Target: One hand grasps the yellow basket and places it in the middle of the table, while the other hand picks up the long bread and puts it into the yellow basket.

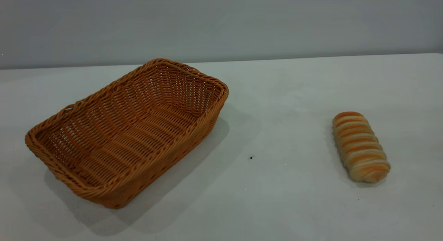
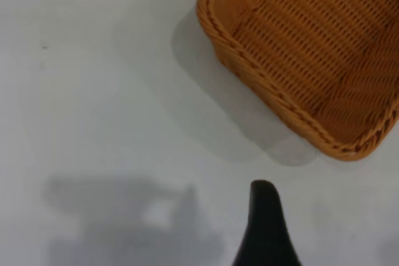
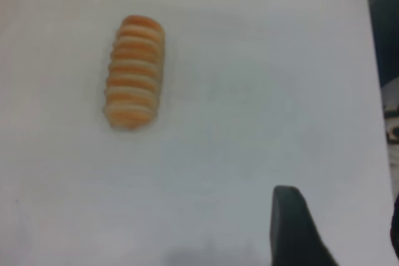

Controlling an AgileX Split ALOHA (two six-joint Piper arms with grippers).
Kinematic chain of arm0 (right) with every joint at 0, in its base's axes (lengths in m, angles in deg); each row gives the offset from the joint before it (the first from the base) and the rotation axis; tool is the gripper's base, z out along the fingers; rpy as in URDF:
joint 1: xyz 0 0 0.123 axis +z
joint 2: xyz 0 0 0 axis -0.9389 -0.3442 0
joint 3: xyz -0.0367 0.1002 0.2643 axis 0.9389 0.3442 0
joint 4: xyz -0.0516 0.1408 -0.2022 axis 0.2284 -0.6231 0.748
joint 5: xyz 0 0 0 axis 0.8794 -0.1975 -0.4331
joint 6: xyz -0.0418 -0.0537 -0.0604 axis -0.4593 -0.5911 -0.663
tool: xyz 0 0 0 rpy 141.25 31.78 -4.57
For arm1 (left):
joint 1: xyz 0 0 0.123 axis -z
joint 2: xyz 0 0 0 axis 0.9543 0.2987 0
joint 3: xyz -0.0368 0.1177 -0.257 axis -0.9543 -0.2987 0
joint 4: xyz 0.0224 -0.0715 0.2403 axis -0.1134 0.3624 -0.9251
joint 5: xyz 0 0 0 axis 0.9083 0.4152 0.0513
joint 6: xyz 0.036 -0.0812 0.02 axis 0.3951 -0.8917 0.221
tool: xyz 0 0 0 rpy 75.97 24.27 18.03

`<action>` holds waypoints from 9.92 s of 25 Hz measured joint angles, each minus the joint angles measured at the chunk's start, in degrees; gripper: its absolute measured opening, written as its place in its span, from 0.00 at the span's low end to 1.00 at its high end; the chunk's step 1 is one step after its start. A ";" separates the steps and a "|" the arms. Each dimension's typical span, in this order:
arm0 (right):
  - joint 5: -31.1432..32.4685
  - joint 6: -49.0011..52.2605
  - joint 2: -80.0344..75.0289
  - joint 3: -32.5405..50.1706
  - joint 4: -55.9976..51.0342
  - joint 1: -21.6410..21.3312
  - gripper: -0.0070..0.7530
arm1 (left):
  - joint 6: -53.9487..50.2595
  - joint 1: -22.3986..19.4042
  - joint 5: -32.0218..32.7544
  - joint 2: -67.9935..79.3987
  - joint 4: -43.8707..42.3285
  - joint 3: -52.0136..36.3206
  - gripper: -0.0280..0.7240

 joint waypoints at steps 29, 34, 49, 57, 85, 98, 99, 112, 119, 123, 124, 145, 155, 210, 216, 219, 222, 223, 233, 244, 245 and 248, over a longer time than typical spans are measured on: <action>-9.38 0.53 -17.72 0.00 -4.52 0.00 0.55 | -1.69 0.00 -8.92 53.57 13.29 18.50 0.81; -9.38 0.53 -17.72 -0.04 -4.57 0.00 0.55 | -1.69 0.00 -8.50 53.95 13.47 18.56 0.81; -9.38 0.53 -17.72 -0.04 -4.74 0.00 0.55 | -2.09 0.00 -9.77 54.10 13.52 18.61 0.81; -9.27 0.53 -17.72 -0.04 -4.74 0.00 0.55 | -2.09 0.00 -11.06 58.93 13.52 18.86 0.81; -9.12 0.53 -17.72 -0.04 -4.57 0.00 0.55 | 3.39 0.13 -18.97 62.23 25.02 20.20 0.18; -9.00 0.53 -17.72 -0.04 -4.57 0.00 0.55 | 24.33 0.19 -2.81 60.03 31.01 28.66 0.18; -9.05 0.53 -17.77 -0.04 -4.57 0.00 0.55 | 25.23 0.24 -2.55 60.31 31.01 28.66 0.18; -13.84 0.27 -32.73 -5.93 -7.78 0.00 0.55 | 35.85 4.70 -8.09 70.11 32.02 28.88 0.18; -17.17 -3.77 -44.30 -10.66 -10.47 0.00 0.57 | 39.51 4.87 -10.73 70.25 32.83 28.95 0.26; -19.63 -7.32 -50.43 -12.67 -12.65 0.00 0.67 | 42.14 4.87 -12.18 70.32 32.83 29.17 0.59; -20.19 -7.82 -52.01 -13.31 -13.31 0.00 0.70 | 42.46 4.87 -12.23 70.32 32.89 29.17 0.69; -19.28 -9.65 -80.59 -30.36 -15.97 0.00 0.81 | 43.43 4.87 -14.02 51.54 32.84 29.17 0.83; -18.08 -11.22 -87.59 -36.14 -16.31 0.00 0.79 | 43.43 4.87 -12.16 42.47 32.84 29.17 0.83; -15.40 -25.61 -77.00 -39.46 -26.05 27.30 0.08 | 43.43 4.87 -8.50 38.31 34.04 29.17 0.83; -22.59 -28.36 -82.35 -39.46 -26.05 28.42 0.14 | 43.43 4.87 -8.43 38.31 34.04 29.17 0.83; -24.55 -29.06 -84.20 -39.46 -26.05 28.47 0.31 | 43.43 4.87 -7.78 38.31 34.04 29.17 0.83; -25.07 -29.11 -85.12 -39.46 -26.05 28.47 0.55 | 45.15 4.87 -6.75 38.31 33.92 29.17 0.83; -25.02 -29.11 -85.12 -39.46 -26.05 28.47 0.62 | 46.53 4.87 -6.25 38.31 33.80 29.17 0.83; -19.95 -30.35 -77.48 -39.46 -23.57 28.41 0.75 | 50.71 4.87 -4.11 37.17 32.71 29.12 0.83; -7.68 -29.44 -61.56 -39.46 -21.06 20.46 0.59 | 42.62 4.81 2.62 26.54 21.87 29.00 0.83; -6.12 -29.38 -59.91 -39.46 -20.94 19.59 0.57 | 41.39 4.81 3.43 25.47 20.45 29.00 0.83; -1.93 -28.80 -55.41 -39.46 -20.78 16.49 0.50 | 37.42 4.81 6.38 22.29 16.79 28.83 0.83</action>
